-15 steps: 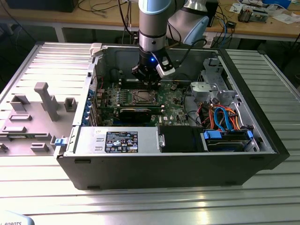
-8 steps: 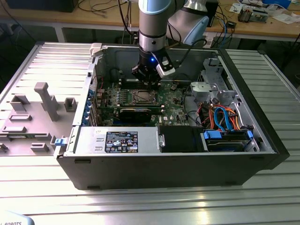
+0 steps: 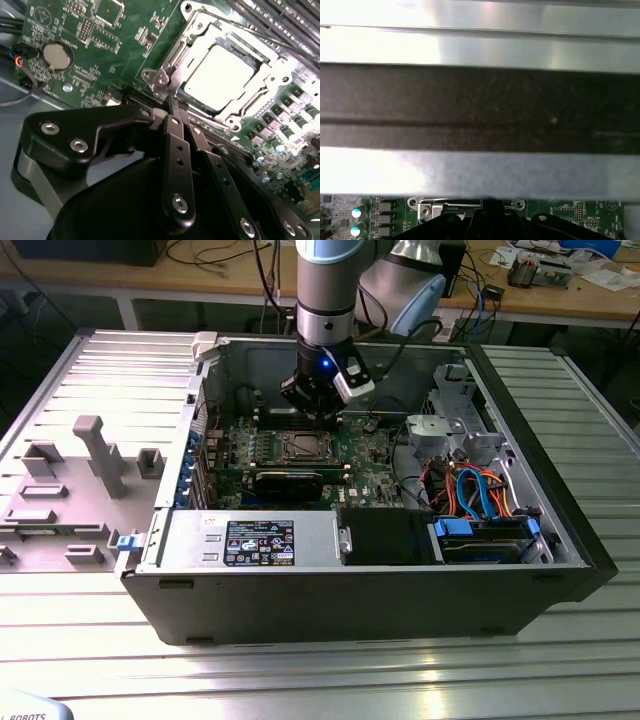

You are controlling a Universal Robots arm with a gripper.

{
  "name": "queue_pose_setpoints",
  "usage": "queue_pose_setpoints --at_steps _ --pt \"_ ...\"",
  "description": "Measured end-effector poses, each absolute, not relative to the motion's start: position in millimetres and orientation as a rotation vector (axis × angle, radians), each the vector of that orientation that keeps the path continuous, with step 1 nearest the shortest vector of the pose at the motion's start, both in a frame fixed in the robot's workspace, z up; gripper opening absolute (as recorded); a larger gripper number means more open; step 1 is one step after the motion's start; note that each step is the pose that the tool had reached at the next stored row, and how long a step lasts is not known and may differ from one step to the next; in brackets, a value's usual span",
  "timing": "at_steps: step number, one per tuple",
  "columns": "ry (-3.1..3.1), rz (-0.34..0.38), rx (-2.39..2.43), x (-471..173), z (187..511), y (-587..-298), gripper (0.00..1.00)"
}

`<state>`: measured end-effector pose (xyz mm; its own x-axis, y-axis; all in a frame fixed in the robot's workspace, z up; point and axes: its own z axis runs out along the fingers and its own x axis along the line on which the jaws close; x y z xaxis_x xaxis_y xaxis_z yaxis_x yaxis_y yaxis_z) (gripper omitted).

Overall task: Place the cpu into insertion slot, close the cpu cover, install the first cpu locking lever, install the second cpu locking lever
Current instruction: 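Install the second cpu locking lever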

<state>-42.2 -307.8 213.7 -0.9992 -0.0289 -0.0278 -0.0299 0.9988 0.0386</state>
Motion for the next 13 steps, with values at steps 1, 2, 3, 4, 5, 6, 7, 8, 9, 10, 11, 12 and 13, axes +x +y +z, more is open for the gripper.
queue_pose_setpoints --at_steps 1,2,3,4,5,6,7,8,9,10,11,12,13 --pt "3.114 0.051 -0.046 -42 214 -309 0.11" --pt "3.114 0.047 -0.045 -42 214 -310 0.11" --pt "3.114 0.046 -0.045 -42 214 -311 0.11" --pt "3.114 0.046 -0.045 -42 215 -312 0.11" --pt "3.114 0.046 -0.045 -42 217 -312 0.11" --pt "3.114 0.046 -0.045 -42 219 -312 0.11" --pt "3.114 0.046 -0.045 -42 223 -313 0.11" --pt "3.114 0.046 -0.045 -42 223 -313 0.11" --pt "3.114 0.046 -0.045 -42 223 -314 0.11" --pt "3.114 0.046 -0.045 -42 223 -315 0.11" --pt "3.114 0.046 -0.045 -42 224 -317 0.11" --pt "3.114 0.046 -0.045 -42 223 -319 0.11" --pt "3.114 0.046 -0.045 -42 223 -321 0.11"
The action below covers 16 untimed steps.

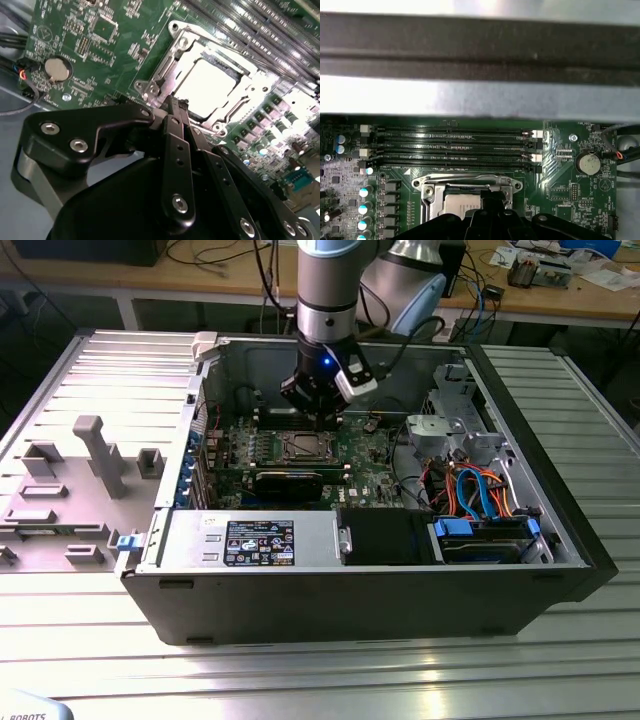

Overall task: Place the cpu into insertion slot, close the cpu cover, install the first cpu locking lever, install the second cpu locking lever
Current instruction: 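Install the second cpu locking lever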

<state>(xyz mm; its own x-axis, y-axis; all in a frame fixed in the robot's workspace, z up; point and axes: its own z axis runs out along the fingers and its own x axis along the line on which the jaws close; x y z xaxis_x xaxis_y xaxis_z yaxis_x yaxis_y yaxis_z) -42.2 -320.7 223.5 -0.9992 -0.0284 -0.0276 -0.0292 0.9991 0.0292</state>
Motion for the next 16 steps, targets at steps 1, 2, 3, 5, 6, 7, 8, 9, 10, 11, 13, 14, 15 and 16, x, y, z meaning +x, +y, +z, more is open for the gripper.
queue_pose_setpoints --at_steps 1,2,3,5,6,7,8,9,10,11,13,14,15,16 --pt "3.114 0.046 -0.045 -42.2 223.4 -321.7 0.11" --pt "3.114 0.046 -0.045 -42.2 223.4 -321.8 0.11" --pt "3.114 0.046 -0.045 -42.2 223.5 -323.0 0.11" --pt "3.114 0.046 -0.045 -42.2 223.5 -324.2 0.11" --pt "3.114 0.046 -0.045 -42.2 223.5 -324.2 0.11" --pt "3.114 0.046 -0.045 -42.2 223.5 -324.3 0.11" --pt "3.114 0.046 -0.045 -42.2 223.5 -324.5 0.11" --pt "3.114 0.046 -0.045 -42.2 223.5 -324.9 0.11" --pt "3.114 0.046 -0.045 -42.2 223.5 -325.3 0.11" --pt "3.114 0.046 -0.045 -42.2 223.5 -325.7 0.11" --pt "3.114 0.046 -0.045 -42.2 223.5 -327.0 0.11" --pt "3.114 0.046 -0.045 -42.2 223.4 -327.3 0.11" --pt "3.114 0.046 -0.045 -42.2 223.4 -327.6 0.11" --pt "3.114 0.046 -0.045 -42.2 223.4 -327.6 0.11"
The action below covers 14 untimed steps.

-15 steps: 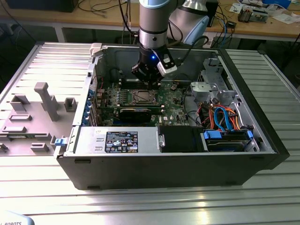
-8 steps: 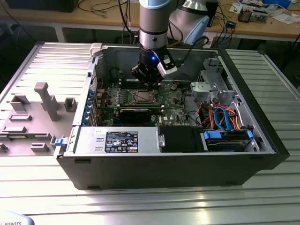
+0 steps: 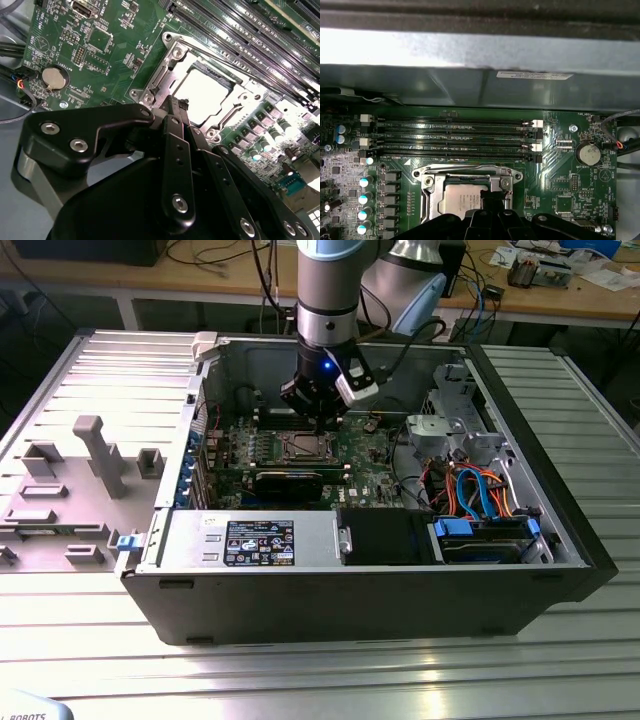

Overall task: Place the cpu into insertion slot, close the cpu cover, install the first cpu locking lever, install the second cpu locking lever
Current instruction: 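Install the second cpu locking lever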

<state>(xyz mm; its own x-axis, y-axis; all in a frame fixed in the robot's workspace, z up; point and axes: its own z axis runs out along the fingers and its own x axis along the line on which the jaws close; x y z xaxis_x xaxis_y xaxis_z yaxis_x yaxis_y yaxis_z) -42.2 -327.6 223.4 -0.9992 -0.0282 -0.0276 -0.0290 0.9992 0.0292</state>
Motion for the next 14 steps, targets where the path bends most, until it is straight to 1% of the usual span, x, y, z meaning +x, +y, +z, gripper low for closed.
queue_pose_setpoints --at_steps 5,9,14 --pt "3.114 0.046 -0.045 -42 224 -328 0.11" --pt "3.114 0.046 -0.045 -42 235 -328 0.11" --pt "3.114 0.043 -0.045 -42 234 -334 0.11"
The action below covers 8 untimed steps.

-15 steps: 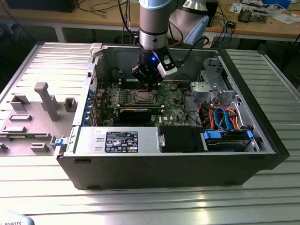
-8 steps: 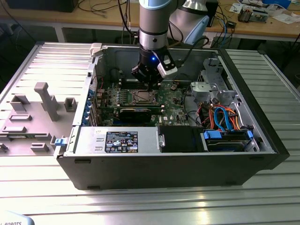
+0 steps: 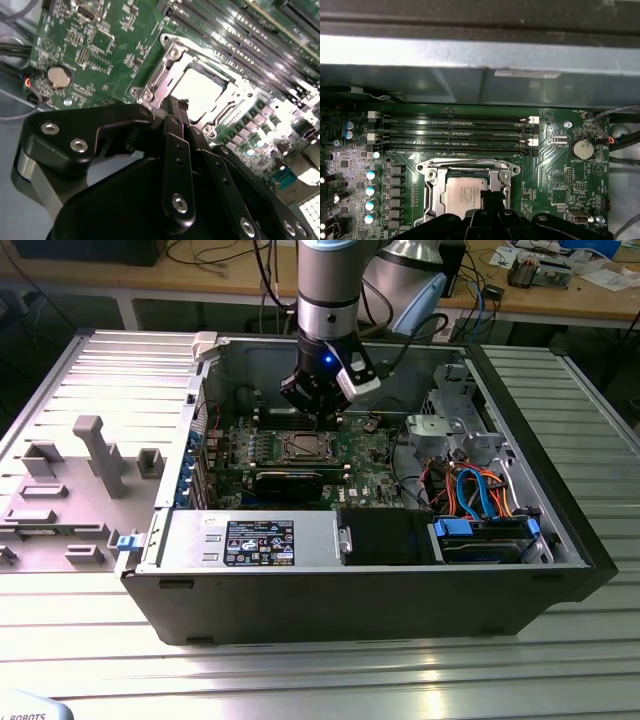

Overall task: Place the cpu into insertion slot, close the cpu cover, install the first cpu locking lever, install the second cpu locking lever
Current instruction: 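Install the second cpu locking lever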

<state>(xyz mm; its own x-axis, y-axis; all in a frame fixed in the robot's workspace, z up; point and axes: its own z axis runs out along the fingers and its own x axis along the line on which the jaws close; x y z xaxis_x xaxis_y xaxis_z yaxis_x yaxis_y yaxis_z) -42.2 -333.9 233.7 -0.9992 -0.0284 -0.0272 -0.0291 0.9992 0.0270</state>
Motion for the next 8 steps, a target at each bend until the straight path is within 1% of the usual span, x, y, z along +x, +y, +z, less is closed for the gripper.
queue_pose_setpoints --at_steps 8 --pt "3.114 0.037 -0.045 -42.3 233.5 -335.4 0.11"
